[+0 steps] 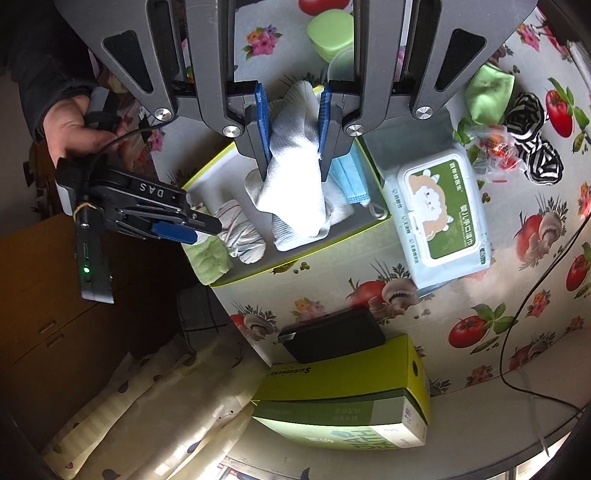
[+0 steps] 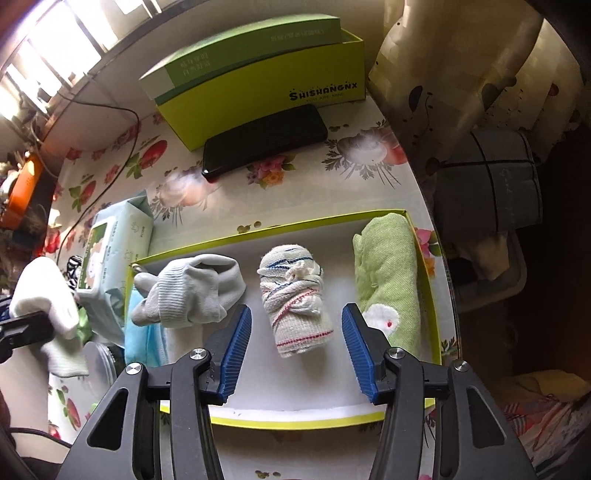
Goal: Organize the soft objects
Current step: 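Lower the rolled towel and white sock into the tray and open both grippers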
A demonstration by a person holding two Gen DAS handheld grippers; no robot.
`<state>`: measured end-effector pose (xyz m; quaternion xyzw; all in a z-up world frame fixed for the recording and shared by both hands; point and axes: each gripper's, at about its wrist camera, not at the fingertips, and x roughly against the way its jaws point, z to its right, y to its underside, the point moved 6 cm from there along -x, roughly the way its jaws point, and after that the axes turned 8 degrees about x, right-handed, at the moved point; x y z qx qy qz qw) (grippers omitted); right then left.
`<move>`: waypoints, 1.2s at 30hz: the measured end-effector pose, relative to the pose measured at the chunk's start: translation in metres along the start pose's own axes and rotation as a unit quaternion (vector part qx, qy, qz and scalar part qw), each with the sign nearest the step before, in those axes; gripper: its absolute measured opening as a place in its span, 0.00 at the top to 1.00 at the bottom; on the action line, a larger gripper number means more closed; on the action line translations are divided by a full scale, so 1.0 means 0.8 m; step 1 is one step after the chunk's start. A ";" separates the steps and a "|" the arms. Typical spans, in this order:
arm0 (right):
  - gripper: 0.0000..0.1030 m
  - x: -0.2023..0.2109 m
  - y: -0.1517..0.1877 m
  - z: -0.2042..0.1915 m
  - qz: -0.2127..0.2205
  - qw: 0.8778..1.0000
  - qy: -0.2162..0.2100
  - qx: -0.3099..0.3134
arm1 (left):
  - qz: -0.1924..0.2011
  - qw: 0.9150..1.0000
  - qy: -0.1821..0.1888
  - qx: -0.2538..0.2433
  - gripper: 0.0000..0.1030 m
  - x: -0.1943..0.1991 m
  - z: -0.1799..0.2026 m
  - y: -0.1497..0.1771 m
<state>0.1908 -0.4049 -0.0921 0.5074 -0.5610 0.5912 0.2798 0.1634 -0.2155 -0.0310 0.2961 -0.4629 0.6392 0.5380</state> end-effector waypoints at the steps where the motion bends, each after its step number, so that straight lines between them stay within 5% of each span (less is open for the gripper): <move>1: 0.51 0.007 0.005 0.000 0.004 1.000 -0.002 -0.003 | -0.003 1.000 0.002 -0.007 0.79 -0.004 0.007 -0.002; 13: 0.51 0.041 0.058 0.007 0.014 0.999 -0.020 -0.037 | -0.072 0.994 0.015 -0.083 0.78 -0.082 0.074 0.005; 21: 0.51 0.040 0.067 0.013 0.011 0.999 -0.022 -0.049 | -0.111 0.988 -0.007 -0.107 0.78 -0.138 0.086 0.012; 24: 0.51 0.039 0.066 0.013 0.012 0.998 -0.024 -0.048 | -0.116 0.989 -0.016 -0.094 0.70 -0.150 0.080 0.007; 28: 0.51 0.036 0.062 0.008 0.013 0.999 -0.029 -0.044 | -0.102 0.991 -0.004 -0.084 0.58 -0.141 0.072 0.003; 33: 0.52 0.026 0.056 -0.007 0.008 0.998 -0.043 -0.034 | -0.081 0.995 0.011 -0.059 0.58 -0.109 0.055 0.001; 36: 0.61 0.014 0.049 -0.029 0.001 0.998 -0.062 -0.011 | -0.071 0.997 0.020 -0.035 0.58 -0.089 0.042 -0.001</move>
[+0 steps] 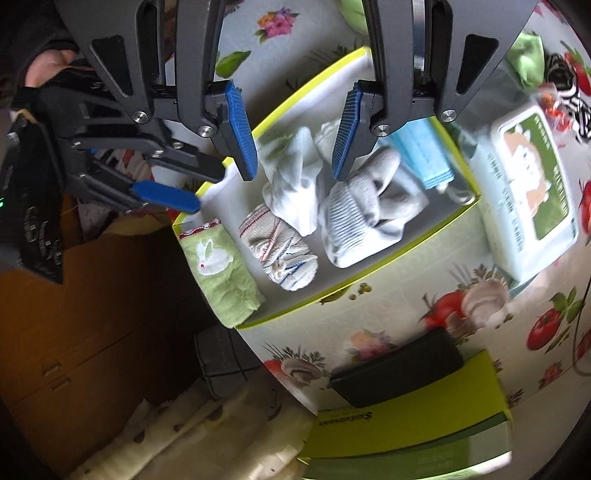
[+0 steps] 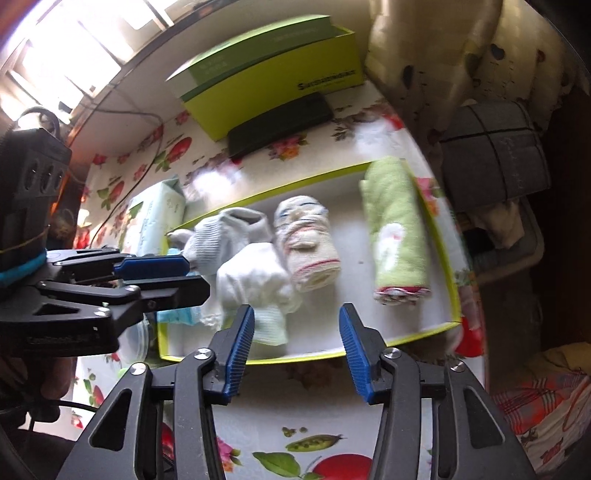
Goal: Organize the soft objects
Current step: 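Lower the rolled towel and white sock into the tray and open both grippers, then move both open grippers back toward the remaining soft items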
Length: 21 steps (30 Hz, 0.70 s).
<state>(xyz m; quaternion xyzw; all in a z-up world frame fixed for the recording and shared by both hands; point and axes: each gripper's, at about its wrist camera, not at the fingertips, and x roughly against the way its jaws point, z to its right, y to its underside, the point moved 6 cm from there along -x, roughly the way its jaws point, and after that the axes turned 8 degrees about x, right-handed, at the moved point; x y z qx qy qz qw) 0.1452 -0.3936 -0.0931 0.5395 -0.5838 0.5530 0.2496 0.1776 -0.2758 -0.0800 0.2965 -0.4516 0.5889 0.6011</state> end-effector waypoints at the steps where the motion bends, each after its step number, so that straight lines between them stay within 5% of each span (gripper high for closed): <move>1: 0.64 -0.007 -0.002 -0.008 -0.006 1.000 -0.006 0.010 | 0.005 1.000 0.002 0.007 0.58 0.008 -0.005 0.001; 6: 0.68 -0.051 -0.013 -0.033 -0.038 0.998 -0.016 0.045 | 0.033 0.999 -0.006 0.034 0.58 0.041 -0.028 0.003; 10: 0.68 -0.066 -0.026 -0.017 -0.041 0.998 0.031 0.045 | 0.050 0.998 -0.010 0.048 0.58 0.062 -0.043 0.006; 13: 0.68 -0.062 -0.034 -0.002 -0.036 0.997 0.058 0.035 | 0.058 0.997 -0.013 0.055 0.58 0.073 -0.052 0.011; 21: 0.68 -0.021 -0.035 -0.011 -0.015 0.999 0.041 0.027 | 0.078 0.994 -0.028 0.069 0.58 0.093 -0.072 0.019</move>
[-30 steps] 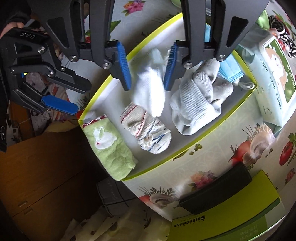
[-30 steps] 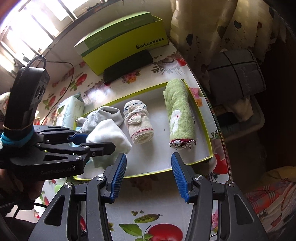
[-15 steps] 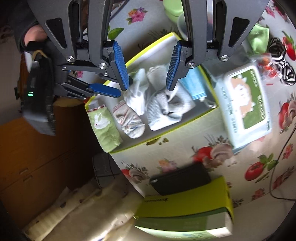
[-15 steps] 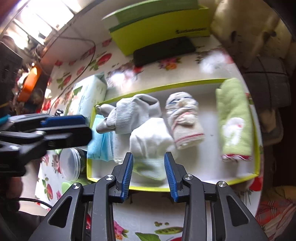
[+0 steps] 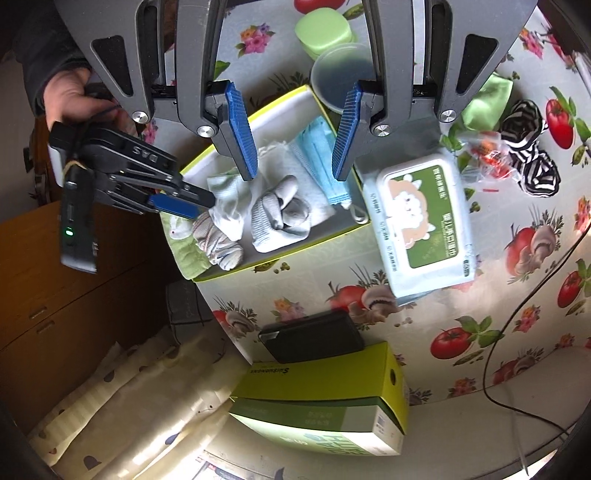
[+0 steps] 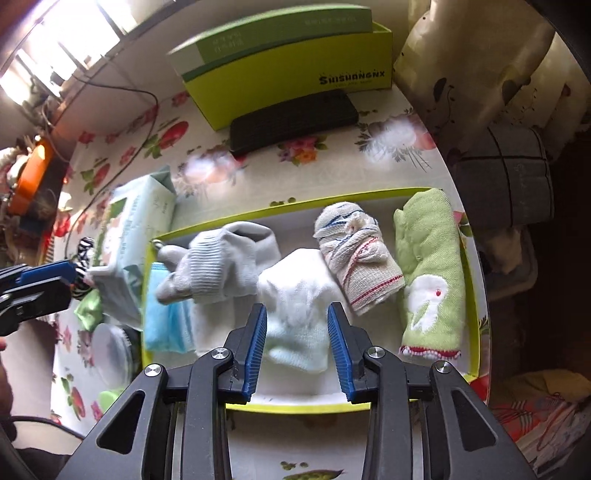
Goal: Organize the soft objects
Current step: 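Move both open grippers back toward the remaining soft items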
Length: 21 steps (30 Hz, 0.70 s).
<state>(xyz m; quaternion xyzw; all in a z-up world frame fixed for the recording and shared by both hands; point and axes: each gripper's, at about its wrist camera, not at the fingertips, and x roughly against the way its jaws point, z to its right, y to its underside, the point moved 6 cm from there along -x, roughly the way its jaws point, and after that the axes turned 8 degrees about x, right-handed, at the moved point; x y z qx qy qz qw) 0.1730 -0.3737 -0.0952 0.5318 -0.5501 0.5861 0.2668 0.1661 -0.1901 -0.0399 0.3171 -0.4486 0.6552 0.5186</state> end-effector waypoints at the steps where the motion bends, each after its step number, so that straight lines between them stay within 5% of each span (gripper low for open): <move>1: 0.68 0.006 0.001 -0.004 0.002 1.000 -0.001 0.002 | 0.002 1.000 -0.002 0.001 0.58 0.003 -0.002 0.001; 21: 0.59 0.051 -0.002 -0.122 0.012 0.997 -0.031 0.071 | 0.057 0.997 -0.047 0.034 0.58 0.063 -0.068 0.030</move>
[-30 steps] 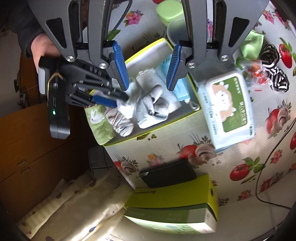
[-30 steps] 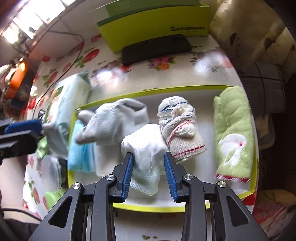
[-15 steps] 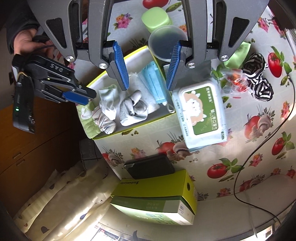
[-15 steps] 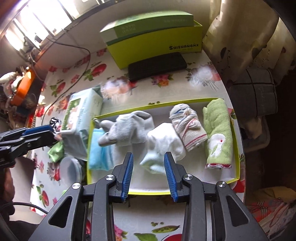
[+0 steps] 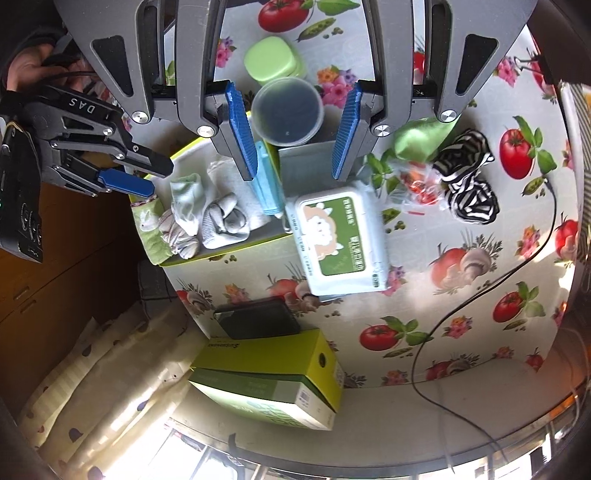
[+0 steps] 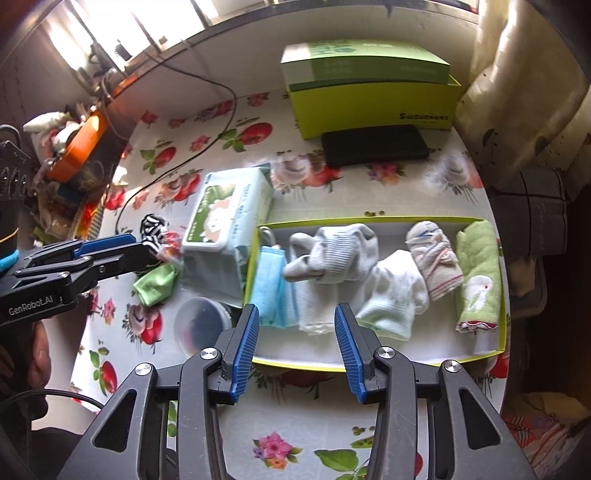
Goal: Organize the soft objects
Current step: 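Move both open grippers back toward the remaining soft items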
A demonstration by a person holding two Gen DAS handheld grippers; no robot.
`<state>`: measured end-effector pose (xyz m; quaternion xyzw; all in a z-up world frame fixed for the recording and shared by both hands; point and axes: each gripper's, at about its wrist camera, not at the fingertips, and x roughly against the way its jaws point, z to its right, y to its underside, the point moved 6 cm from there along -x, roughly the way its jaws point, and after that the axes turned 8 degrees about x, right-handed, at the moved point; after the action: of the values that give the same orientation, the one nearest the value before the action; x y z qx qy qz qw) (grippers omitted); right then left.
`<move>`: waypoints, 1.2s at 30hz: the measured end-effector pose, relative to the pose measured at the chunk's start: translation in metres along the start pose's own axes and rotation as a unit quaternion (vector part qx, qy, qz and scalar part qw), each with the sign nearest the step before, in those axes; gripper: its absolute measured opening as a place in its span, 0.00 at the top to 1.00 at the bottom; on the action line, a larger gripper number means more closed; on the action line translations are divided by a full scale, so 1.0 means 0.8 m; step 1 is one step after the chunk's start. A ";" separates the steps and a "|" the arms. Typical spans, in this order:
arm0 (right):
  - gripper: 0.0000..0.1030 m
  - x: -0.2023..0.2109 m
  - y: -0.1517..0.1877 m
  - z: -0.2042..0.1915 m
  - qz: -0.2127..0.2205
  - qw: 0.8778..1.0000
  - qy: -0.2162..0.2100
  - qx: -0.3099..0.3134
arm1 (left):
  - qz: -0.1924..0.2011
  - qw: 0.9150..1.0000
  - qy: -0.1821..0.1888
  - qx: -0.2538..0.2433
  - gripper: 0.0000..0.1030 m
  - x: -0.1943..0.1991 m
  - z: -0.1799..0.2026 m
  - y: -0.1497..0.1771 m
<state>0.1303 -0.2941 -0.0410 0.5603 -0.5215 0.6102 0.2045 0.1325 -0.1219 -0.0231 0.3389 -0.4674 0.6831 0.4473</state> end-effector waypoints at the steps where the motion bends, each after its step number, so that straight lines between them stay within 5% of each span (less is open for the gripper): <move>1: 0.59 -0.001 -0.001 -0.005 -0.001 1.000 -0.003 0.003 | 0.001 1.000 0.000 0.005 0.58 0.002 -0.005 0.002; 36: 0.55 -0.024 -0.020 -0.106 -0.035 0.995 -0.038 0.079 | 0.006 0.995 -0.025 0.097 0.58 0.021 -0.121 0.042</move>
<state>0.1095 -0.2085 -0.0368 0.6157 -0.4588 0.6201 0.1609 0.0910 -0.0314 -0.0517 0.3945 -0.4121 0.7193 0.3964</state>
